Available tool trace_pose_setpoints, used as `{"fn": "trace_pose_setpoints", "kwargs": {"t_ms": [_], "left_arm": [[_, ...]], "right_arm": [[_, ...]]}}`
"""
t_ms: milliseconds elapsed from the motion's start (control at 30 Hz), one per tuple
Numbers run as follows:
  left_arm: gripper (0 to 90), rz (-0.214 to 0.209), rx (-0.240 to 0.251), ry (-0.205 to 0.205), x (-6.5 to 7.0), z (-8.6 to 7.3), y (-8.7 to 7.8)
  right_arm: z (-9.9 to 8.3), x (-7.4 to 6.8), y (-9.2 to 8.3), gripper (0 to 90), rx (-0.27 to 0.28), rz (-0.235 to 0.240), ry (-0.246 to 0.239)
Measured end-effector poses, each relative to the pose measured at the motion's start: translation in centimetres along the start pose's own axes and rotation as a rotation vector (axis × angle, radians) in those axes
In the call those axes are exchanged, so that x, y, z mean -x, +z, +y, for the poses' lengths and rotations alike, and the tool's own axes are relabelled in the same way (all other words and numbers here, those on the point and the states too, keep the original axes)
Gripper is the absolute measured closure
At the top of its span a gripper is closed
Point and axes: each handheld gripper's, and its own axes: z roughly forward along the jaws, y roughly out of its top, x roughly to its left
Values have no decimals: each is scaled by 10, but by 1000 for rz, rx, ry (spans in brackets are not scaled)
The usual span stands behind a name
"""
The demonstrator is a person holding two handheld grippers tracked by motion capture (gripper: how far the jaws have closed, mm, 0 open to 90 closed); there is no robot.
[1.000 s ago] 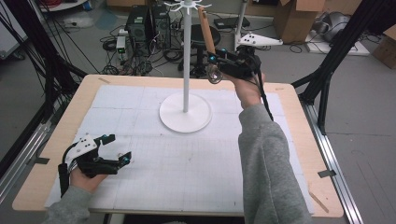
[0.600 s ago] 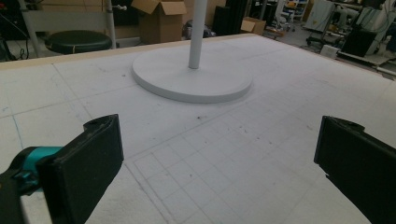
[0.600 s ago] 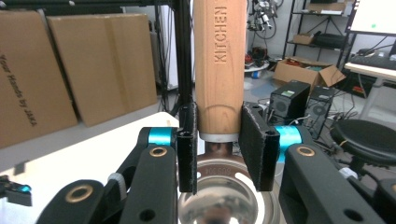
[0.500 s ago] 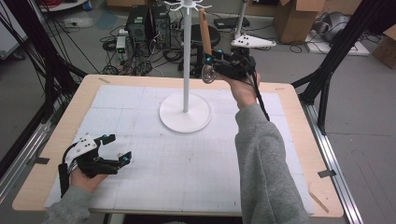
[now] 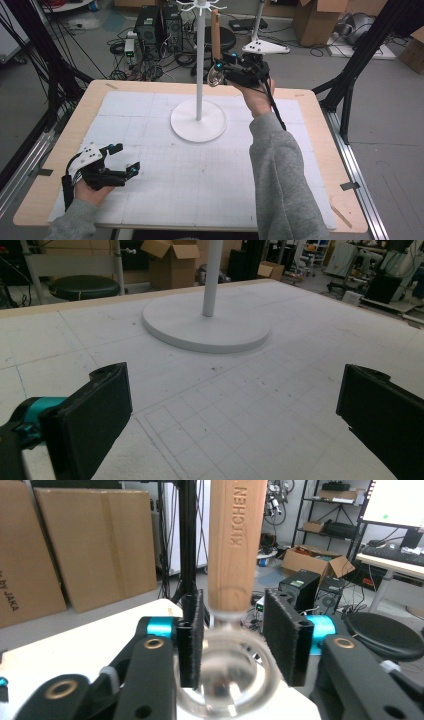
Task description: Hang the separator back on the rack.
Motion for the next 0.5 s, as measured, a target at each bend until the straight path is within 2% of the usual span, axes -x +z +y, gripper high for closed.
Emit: {"fn": "trace_pose_setpoints", "kwargs": {"t_ms": [233, 500], "left_arm": [[18, 2, -7, 2, 1, -1, 1], [18, 12, -12, 1, 0, -1, 2]], "right_arm": [[-12, 0, -14, 392, -8, 4, -25], [-32, 3, -34, 225, -9, 58, -16]]}}
